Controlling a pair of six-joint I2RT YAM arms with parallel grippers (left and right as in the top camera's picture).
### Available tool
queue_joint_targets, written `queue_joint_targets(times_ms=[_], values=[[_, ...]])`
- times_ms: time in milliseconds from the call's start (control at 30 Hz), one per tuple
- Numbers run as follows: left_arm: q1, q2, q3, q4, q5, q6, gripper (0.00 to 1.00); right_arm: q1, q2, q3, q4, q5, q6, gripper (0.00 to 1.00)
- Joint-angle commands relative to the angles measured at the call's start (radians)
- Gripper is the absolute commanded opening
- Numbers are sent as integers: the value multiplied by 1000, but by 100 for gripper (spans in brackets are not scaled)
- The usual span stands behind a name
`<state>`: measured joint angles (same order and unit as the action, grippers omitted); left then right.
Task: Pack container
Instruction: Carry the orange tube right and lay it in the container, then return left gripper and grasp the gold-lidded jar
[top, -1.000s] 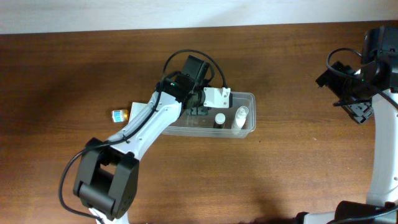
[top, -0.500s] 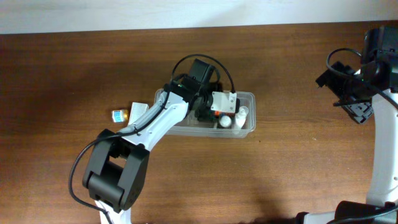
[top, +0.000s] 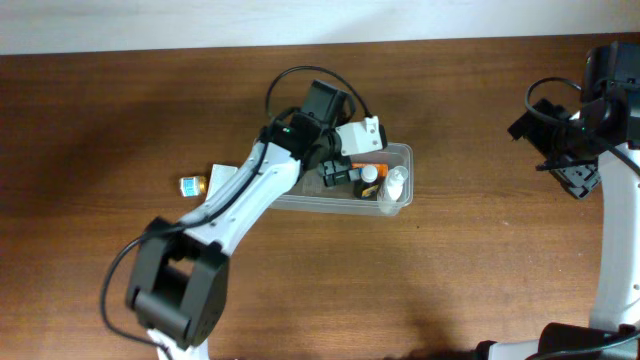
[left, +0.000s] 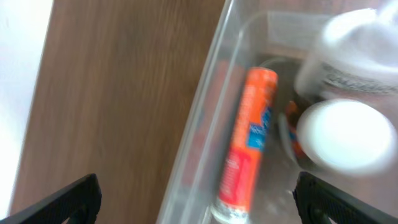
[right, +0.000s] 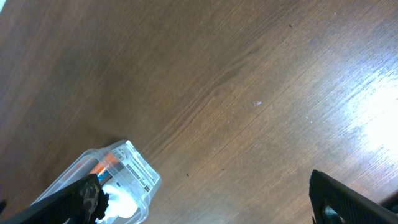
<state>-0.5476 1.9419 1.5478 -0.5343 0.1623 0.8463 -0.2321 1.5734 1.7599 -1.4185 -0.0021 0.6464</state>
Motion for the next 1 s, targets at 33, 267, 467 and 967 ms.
queue_joint_targets(times_ms=[33,267,467,967], values=[[47,-208,24,-136,-221,-325,99,-4,-13,15,0,2,-3,99],[399,-264,15,-510,-278,-792,99,-4,-13,15,0,2,-3,99],[593,-133,-35,-536,-182,-813,90,-4,-13,15,0,2,-3,99],[623,176,-35,-452,-158,-832,84,-4,-13,15,0,2,-3,98]])
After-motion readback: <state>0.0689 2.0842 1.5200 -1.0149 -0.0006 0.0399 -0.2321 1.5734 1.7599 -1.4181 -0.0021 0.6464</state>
